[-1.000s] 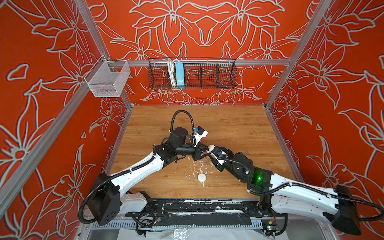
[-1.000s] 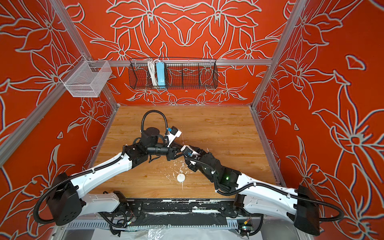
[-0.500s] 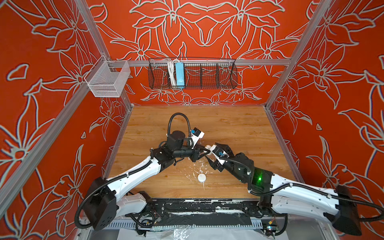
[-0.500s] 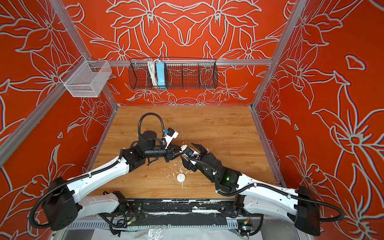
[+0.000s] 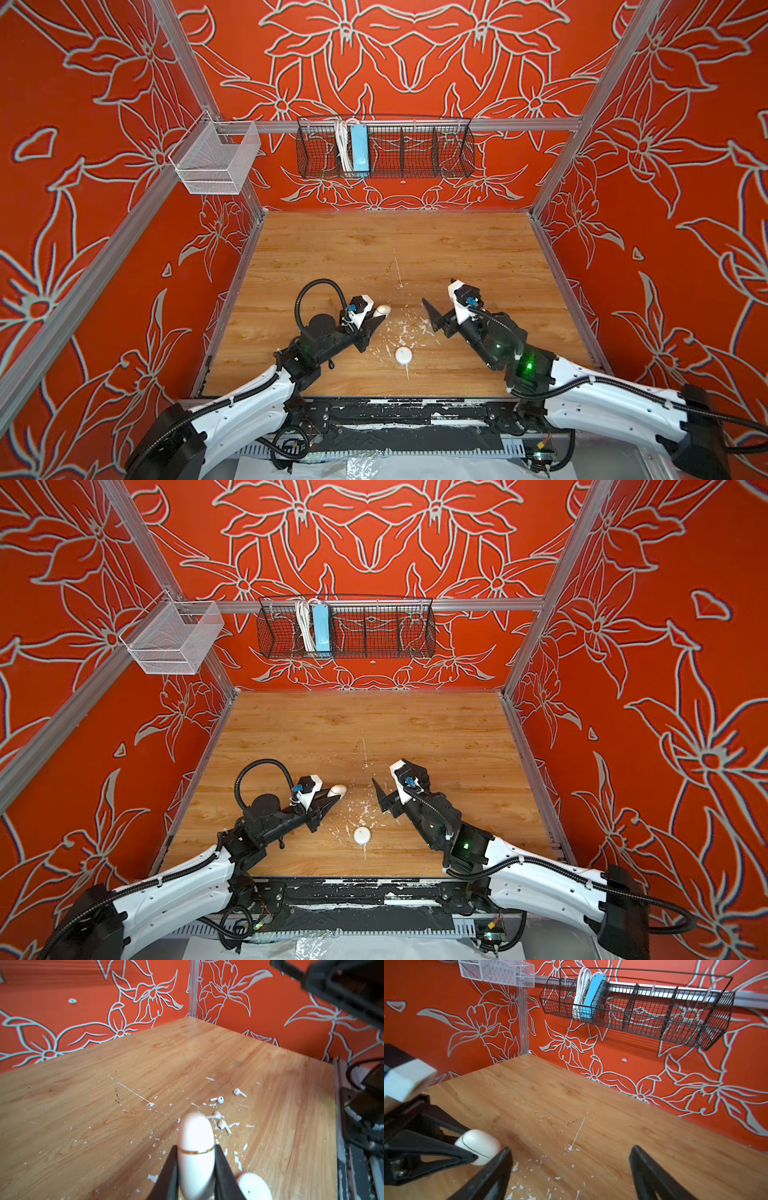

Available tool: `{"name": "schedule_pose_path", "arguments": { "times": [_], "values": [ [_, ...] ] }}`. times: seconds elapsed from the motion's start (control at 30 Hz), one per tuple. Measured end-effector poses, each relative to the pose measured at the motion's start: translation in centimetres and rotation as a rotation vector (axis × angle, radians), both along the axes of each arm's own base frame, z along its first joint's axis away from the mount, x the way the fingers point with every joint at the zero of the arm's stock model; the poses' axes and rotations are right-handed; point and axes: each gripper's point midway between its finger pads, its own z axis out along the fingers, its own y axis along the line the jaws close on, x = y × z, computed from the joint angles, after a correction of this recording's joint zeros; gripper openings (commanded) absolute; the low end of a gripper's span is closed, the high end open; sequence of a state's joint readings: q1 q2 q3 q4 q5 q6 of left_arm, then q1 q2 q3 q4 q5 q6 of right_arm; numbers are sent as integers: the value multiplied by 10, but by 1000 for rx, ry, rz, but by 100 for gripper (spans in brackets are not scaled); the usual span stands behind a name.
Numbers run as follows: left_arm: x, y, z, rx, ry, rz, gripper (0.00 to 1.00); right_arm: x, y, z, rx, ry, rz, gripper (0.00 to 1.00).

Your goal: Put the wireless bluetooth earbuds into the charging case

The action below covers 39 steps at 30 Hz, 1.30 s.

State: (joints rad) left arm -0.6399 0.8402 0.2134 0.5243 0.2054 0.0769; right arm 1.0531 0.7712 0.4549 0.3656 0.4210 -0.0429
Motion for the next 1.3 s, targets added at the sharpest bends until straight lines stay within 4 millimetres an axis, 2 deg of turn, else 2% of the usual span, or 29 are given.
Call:
{"name": "schedule_pose_path", "arguments": {
  "times": [0.13,0.3,0.5,0.63,0.77,0.87,1.0,1.3],
  "values": [
    [2,-6,11,7,-53,-27,0,-18,-6,4,49,-17,82,98],
    [1,-19,20,21,-74,-102,0,-31,-24,11,116,-58,96,98],
    [-7,-29,17,-11,-57,-173,0,-41,-40,28,181,-109,102,98],
    [-11,-29,19,-44,-57,-186,0,-43,-26,19,144,-93,151,98],
    [-17,-29,28,-61,-81,-206,0,-49,7,-5,39,-28,282,93],
    [-24,-29,36,-67,-106,-235,0,-56,22,-15,0,7,362,96],
    [-33,-31,44,-69,-146,-282,0,-58,24,-16,1,12,378,97],
    [-48,-39,41,-40,-147,-393,0,-62,31,-11,-7,16,417,96]
  ]
}}
